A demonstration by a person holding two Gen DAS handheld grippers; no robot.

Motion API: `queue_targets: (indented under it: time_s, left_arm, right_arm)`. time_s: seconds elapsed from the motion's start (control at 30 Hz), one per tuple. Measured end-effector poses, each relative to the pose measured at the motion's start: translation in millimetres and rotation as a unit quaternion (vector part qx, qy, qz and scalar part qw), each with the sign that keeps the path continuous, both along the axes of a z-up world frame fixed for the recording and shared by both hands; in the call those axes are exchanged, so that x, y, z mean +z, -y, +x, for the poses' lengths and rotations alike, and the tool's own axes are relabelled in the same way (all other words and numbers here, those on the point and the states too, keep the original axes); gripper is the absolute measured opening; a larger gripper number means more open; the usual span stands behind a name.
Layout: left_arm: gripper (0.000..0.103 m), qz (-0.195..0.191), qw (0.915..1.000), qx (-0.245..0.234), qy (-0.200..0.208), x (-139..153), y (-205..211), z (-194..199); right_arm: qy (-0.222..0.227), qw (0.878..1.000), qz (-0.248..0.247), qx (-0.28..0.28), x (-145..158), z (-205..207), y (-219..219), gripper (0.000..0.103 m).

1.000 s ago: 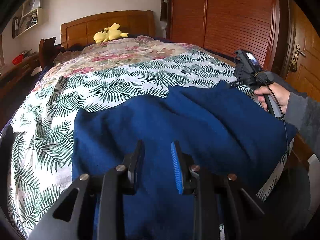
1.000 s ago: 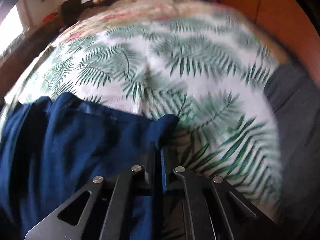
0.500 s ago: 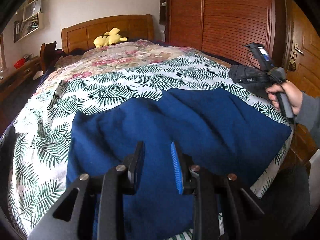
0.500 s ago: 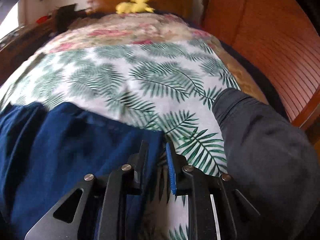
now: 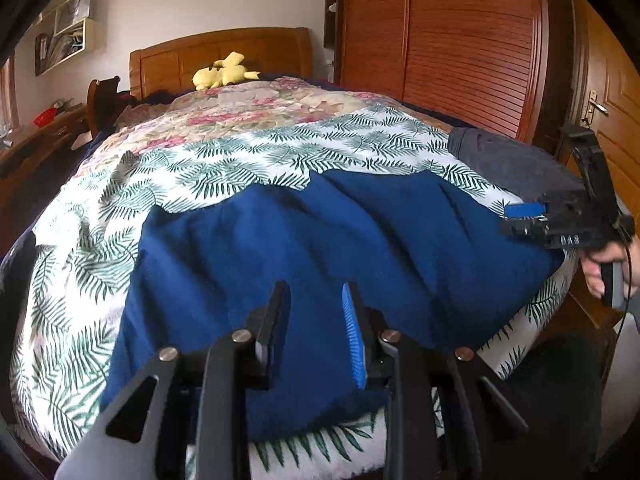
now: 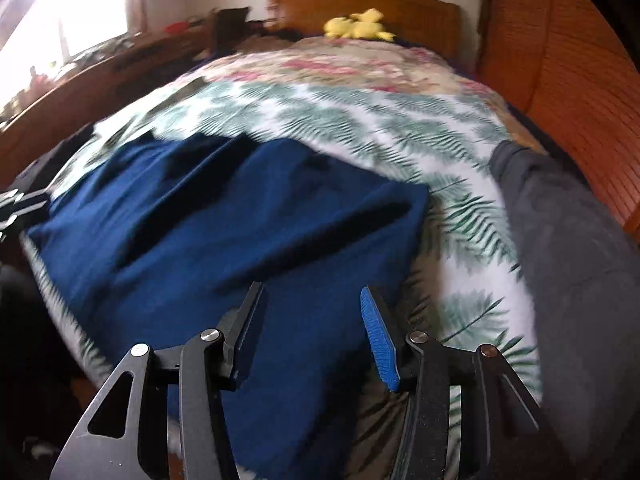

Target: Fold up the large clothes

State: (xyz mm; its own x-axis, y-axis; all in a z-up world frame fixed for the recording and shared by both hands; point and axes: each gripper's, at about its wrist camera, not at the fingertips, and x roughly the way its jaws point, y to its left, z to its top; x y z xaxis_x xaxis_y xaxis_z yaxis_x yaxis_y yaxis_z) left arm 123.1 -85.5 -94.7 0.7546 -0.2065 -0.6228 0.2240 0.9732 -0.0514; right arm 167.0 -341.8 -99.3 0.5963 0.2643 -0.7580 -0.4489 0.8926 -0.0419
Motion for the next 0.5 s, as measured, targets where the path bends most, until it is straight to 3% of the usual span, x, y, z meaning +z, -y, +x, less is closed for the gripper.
queue_targets:
  time_s: [0.13, 0.3, 0.5]
  left_arm:
    - [0.025, 0.007, 0.9999, 0.009, -0.013, -3, 3, -6]
    - [0.025, 0.005, 0.9985, 0.044, -0.032, -5, -9, -14]
    - [0.025, 0.016, 0.9943, 0.097, -0.041, 6, -39, -27]
  right_arm:
    - [-0.015, 1.000, 0.008, 0.026, -14, -12, -8, 0.049]
    - [-0.039, 0.998, -0.017, 0.035, -50, -10, -10, 0.050]
    - [-0.019, 0.999, -0.009, 0.041, -54, -16, -6, 0.050]
